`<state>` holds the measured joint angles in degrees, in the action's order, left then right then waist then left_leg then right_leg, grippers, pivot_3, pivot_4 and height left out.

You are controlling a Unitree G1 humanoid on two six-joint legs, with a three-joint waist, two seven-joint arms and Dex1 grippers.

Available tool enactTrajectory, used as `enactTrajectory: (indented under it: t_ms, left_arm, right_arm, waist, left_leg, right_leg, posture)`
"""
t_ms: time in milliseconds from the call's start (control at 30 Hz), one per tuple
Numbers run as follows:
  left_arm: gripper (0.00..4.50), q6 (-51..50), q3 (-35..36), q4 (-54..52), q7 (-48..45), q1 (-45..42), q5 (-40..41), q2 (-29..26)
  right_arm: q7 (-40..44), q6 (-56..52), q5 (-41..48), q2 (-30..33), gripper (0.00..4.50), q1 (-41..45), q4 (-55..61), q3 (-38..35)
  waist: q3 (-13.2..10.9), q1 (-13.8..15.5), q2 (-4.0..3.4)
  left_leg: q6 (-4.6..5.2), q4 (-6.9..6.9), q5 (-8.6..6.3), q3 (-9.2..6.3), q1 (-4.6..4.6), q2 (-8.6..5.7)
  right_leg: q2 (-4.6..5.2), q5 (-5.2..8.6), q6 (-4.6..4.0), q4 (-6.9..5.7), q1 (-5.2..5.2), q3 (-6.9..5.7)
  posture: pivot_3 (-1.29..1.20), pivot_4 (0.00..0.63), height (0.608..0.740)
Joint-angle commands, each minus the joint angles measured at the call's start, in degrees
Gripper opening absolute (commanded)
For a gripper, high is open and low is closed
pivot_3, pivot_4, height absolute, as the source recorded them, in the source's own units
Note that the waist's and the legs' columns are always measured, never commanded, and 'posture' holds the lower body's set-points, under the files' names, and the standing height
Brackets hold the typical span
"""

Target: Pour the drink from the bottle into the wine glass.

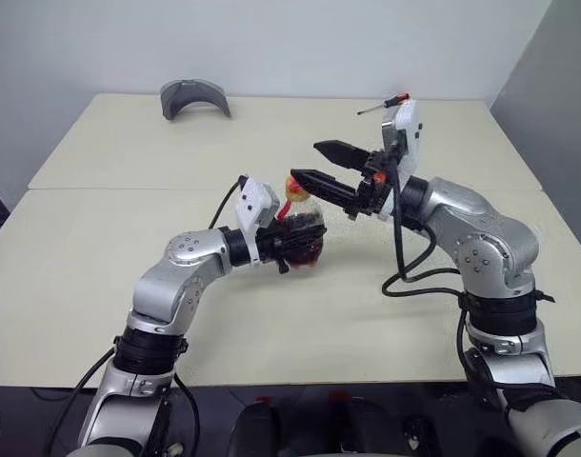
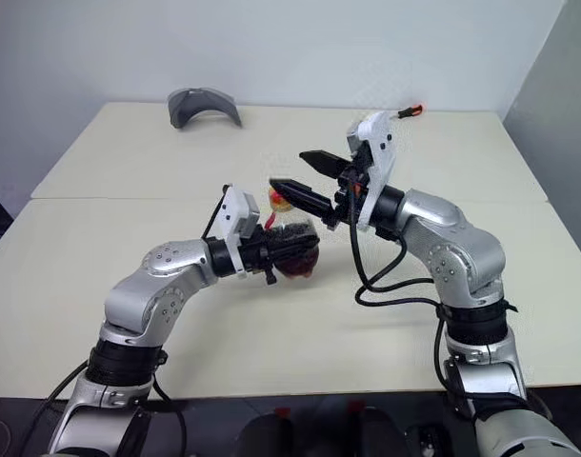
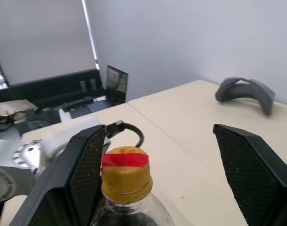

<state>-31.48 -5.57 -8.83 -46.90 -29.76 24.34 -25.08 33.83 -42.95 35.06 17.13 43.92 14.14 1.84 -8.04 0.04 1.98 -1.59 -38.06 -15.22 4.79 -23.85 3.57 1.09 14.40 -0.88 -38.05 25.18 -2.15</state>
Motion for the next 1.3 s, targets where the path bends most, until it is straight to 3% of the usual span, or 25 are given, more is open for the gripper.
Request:
enactTrajectory:
  t_ms: [33,967,1067,1233,1300]
  left_arm:
    - [1.04,2.61,0.07,0.32,0.31,-2.78,-1.28,0.44]
    - [1.04,4.42,-0.72,4.05,-1.66,-5.23,-2.94,1.19]
    - [1.04,4.56,-0.76,3.84,-1.78,-5.03,-2.95,1.14]
    - [1.04,4.64,-0.72,3.72,-1.88,-4.72,-2.99,0.99]
    - [1.04,4.5,-0.76,3.35,-1.84,-4.46,-2.9,1.01]
  right_arm:
    - [-0.63,2.55,-1.76,-0.58,3.88,0.51,0.79,0.71]
    - [2.25,2.28,-2.93,-1.07,3.88,0.1,-1.04,2.76]
    - [1.68,1.69,-2.06,-1.71,3.25,0.22,-1.29,1.9]
    - [1.38,0.76,-0.79,-2.51,1.48,0.3,-0.92,1.15]
    - [1.26,0.33,-0.11,-2.9,1.23,0.32,-0.7,0.79]
  waist:
    - [0.0,-0.04,0.0]
    - [0.0,-0.16,0.0]
    - [0.0,-0.15,0.0]
    - [0.0,-0.15,0.0]
    - [0.0,-0.15,0.0]
  left_leg:
    - [0.0,0.0,0.0,0.01,0.0,-0.01]
    - [0.0,-0.01,0.0,0.0,0.01,0.01]
    - [0.0,-0.01,0.0,0.01,0.0,0.01]
    - [0.0,-0.01,0.0,0.0,0.0,0.02]
    - [0.0,-0.01,0.0,0.01,0.01,0.01]
  right_leg:
    - [0.0,0.0,0.0,0.0,0.0,0.01]
    - [0.0,0.0,0.0,-0.01,0.01,0.02]
    - [0.0,0.0,0.0,-0.01,0.0,0.02]
    - [0.0,0.0,0.0,-0.01,0.01,0.01]
    - [0.0,0.0,0.0,-0.01,0.0,0.01]
  posture:
    - [0.0,0.15,0.74]
    - [0.0,0.15,0.74]
    - [0.0,0.15,0.74]
    - [0.0,0.15,0.74]
    - [0.0,0.15,0.74]
